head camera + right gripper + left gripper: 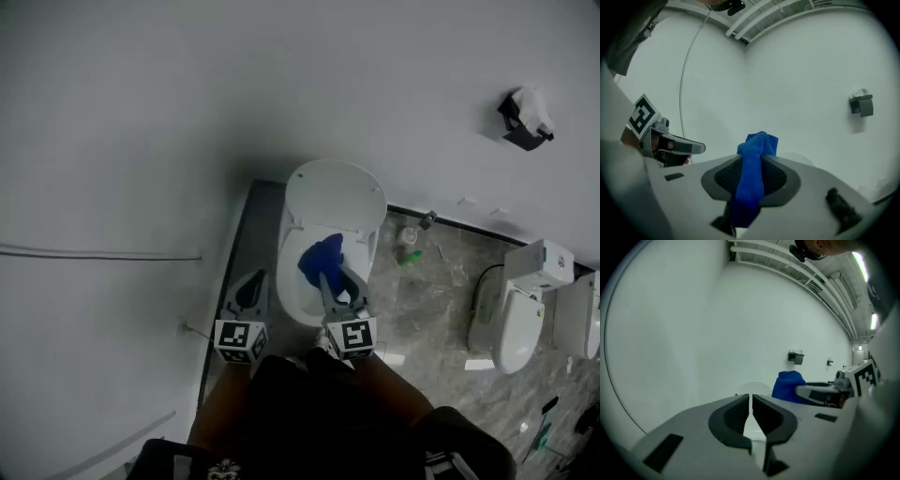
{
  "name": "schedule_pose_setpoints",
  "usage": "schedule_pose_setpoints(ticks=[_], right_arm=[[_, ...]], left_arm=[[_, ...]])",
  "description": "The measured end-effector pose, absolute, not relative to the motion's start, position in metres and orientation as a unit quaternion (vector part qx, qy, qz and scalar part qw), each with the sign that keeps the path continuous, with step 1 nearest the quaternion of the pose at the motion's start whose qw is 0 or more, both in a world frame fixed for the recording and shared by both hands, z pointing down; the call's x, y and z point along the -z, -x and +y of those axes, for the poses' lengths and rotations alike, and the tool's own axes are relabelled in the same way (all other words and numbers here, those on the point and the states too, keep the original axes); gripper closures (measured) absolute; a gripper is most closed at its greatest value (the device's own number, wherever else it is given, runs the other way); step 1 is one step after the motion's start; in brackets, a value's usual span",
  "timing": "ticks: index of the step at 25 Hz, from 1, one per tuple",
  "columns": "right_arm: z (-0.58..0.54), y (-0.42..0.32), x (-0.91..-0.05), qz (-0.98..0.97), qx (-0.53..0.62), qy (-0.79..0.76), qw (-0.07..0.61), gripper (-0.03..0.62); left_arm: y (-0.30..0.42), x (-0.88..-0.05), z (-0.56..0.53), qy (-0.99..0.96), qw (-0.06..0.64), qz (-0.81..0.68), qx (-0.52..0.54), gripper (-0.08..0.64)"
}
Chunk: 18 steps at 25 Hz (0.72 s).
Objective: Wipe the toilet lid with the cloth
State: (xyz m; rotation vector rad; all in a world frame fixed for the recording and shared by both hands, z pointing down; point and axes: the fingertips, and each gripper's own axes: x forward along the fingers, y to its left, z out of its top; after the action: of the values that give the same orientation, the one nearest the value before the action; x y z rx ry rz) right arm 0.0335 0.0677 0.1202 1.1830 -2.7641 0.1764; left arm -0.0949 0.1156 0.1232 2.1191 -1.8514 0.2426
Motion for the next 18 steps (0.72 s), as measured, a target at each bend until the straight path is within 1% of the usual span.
schedule_pose_setpoints(ticks=[7, 12, 18], right_arm=[[0.015, -0.009, -0.138, -0.912, -0.017, -0.402, 0.082, 0.497], [-0.033, 0.018, -0.166, -0.896, -0.003, -0.43, 0.109, 0.497], [-0.102, 0.052, -0.193, -0.872, 0.024, -0.475, 0.121, 0.497]], left_arm=[[0.115, -0.13, 0.05, -0.764, 0.137, -0.625, -0.087, 0.528], [0.133, -0.154, -0.004, -0.781, 0.15, -0.6, -0.08, 0.528], [0.159, -0.189, -0.066, -0.8, 0.155, -0.575, -0.08, 0.528]])
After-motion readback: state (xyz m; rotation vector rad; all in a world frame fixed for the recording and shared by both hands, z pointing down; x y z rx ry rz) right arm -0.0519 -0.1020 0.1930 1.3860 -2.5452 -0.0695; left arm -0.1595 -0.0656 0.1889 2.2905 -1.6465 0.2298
